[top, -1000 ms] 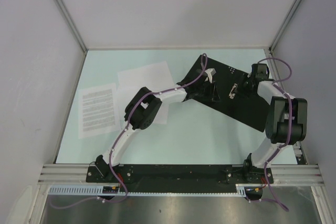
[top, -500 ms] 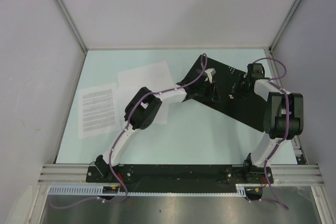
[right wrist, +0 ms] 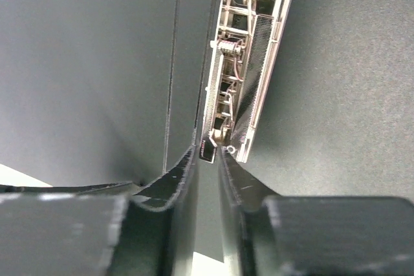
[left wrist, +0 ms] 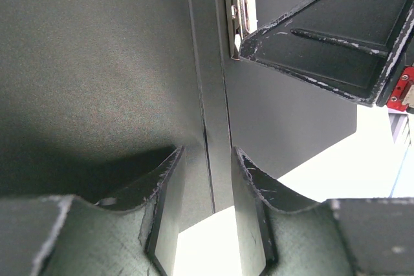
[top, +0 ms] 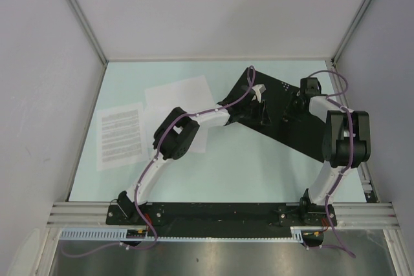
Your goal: Put the files into the folder
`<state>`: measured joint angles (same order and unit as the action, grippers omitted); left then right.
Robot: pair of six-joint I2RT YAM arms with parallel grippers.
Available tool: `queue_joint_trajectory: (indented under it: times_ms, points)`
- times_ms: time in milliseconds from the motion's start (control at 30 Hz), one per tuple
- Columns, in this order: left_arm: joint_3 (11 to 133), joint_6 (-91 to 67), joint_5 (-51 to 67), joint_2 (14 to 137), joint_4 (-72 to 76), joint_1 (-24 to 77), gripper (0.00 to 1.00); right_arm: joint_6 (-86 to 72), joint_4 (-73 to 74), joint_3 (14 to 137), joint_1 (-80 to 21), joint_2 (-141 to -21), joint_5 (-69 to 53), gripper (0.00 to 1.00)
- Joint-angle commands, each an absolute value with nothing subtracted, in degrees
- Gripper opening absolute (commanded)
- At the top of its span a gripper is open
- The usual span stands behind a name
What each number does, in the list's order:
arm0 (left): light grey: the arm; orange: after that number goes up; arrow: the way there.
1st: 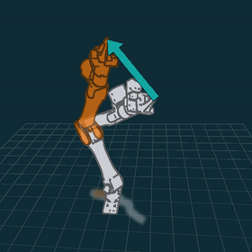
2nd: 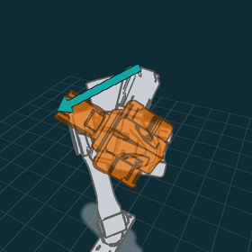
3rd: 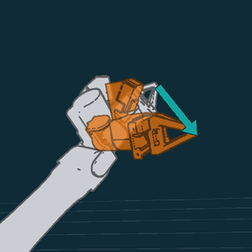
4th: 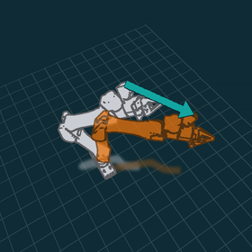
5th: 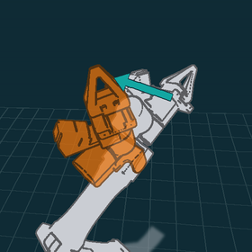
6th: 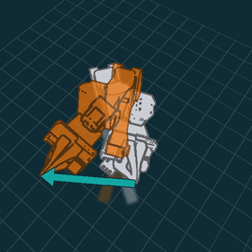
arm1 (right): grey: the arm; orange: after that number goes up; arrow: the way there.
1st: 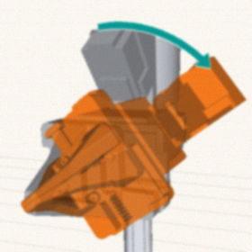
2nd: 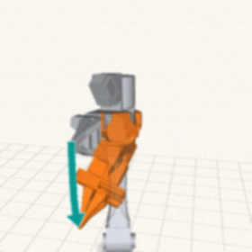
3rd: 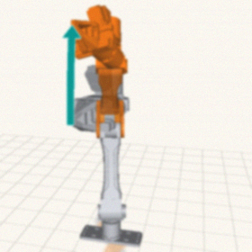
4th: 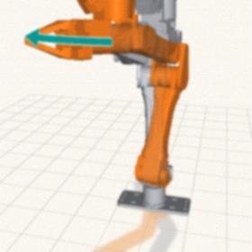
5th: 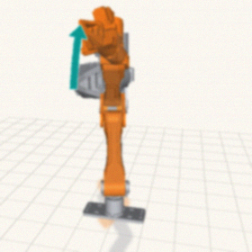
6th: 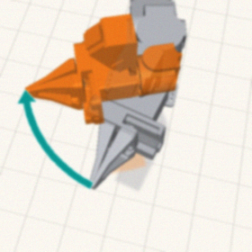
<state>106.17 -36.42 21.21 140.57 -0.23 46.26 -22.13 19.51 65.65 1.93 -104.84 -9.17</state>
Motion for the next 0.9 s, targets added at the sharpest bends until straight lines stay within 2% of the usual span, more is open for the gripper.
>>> queue_joint_trajectory:
  times_ms: [0,100,133,367,467,567,600,733,867]
  points:
    - [104.68,-35.59,20.65,138.34,-1.84,46.41,0.4,-21.18,19.69,68.2,1.5,-105.47,-6.94,0.14]
    - [104.59,-35.59,20.48,138.25,-2.02,46.49,0.4,-21.36,19.77,68.29,1.41,-105.47,-6.77,0.01]
    - [104.59,-35.42,20.3,138.16,-2.02,46.49,0.4,-21.27,20.21,68.29,1.49,-105.47,-6.59,0.0]
    - [105.47,-36.72,23.98,137.64,2.44,47.37,0.47,-20.92,22.41,68.55,2.55,-106.7,-5.8,0.0]
    - [106.78,-39.37,24.88,138.95,5.89,48.16,0.48,-20.39,22.59,68.55,2.9,-107.49,-6.58,0.0]
    - [110.3,-39.2,23.21,141.93,1.86,48.34,0.46,-19.86,21.1,68.55,2.99,-107.58,-8.7,0.0]
    - [110.65,-39.55,22.94,142.2,1.85,48.25,0.45,-20.3,20.75,68.55,3.25,-107.84,-9.48,0.0]
    - [110.22,-40.6,22.24,143.35,1.23,48.16,0.43,-21.97,18.81,68.55,4.04,-108.02,-14.75,0.15]
    - [107.67,-42.19,22.41,143.53,2.81,48.16,0.39,-23.81,17.58,68.55,4.92,-108.37,-17.4,0.15]
